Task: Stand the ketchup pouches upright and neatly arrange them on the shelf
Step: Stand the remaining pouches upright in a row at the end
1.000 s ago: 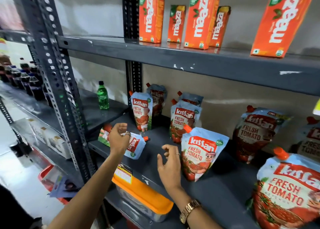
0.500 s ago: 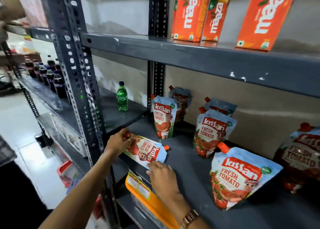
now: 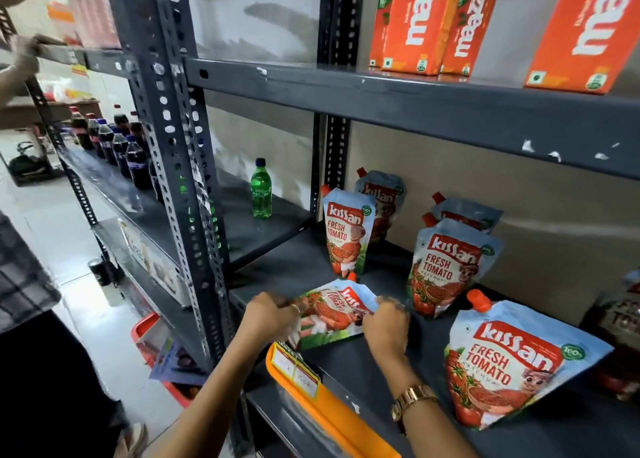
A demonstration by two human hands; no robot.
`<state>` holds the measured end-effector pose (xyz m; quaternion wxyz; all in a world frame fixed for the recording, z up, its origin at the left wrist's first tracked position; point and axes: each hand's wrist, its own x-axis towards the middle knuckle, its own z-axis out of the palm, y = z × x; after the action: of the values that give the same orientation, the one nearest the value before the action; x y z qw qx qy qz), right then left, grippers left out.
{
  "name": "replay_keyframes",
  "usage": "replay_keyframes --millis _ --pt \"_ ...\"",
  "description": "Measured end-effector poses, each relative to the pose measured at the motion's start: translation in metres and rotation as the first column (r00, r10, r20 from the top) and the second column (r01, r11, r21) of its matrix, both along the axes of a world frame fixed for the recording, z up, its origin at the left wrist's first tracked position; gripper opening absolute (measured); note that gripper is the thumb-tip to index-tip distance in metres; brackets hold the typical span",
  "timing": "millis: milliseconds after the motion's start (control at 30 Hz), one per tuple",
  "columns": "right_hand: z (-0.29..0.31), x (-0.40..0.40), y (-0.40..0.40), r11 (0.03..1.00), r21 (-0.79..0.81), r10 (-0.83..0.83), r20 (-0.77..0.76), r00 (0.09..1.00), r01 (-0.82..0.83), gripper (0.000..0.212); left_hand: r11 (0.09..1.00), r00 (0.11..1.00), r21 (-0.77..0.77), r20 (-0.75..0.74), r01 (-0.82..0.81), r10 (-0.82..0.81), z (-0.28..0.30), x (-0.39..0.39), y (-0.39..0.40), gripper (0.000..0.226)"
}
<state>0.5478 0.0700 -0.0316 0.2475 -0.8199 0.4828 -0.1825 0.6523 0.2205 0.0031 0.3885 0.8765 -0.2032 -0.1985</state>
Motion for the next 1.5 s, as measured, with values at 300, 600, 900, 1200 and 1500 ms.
replay_keyframes --millis 300,600,900,1200,1500 --pt "0.012 0.008 -0.008 0.993 0.083 -0.078 -0.015 0.997 0.078 0.035 0.999 1.000 -0.042 -0.023 0.009 -0.010 -0.003 -0.001 0.005 0.030" --pt "0.032 0.006 -0.007 0.986 0.080 -0.159 0.233 0.959 0.144 0.031 0.941 0.995 -0.338 -0.090 0.006 -0.039 -0.017 -0.003 0.012 0.017" --pt "0.105 0.010 0.009 0.942 -0.321 0.043 0.404 0.914 0.097 0.029 0.878 0.982 -0.458 -0.051 0.138 -0.181 -0.050 -0.009 -0.015 0.033" --pt "0.094 0.002 0.018 0.928 -0.359 0.279 0.475 0.835 -0.106 0.026 0.968 0.940 -0.015 0.241 0.251 -0.240 -0.056 -0.020 -0.028 0.041" --pt "0.045 -0.018 0.024 0.992 0.006 0.073 0.774 0.629 -0.123 0.043 0.914 0.971 -0.406 -0.213 0.017 -0.112 -0.044 -0.012 -0.029 0.062"
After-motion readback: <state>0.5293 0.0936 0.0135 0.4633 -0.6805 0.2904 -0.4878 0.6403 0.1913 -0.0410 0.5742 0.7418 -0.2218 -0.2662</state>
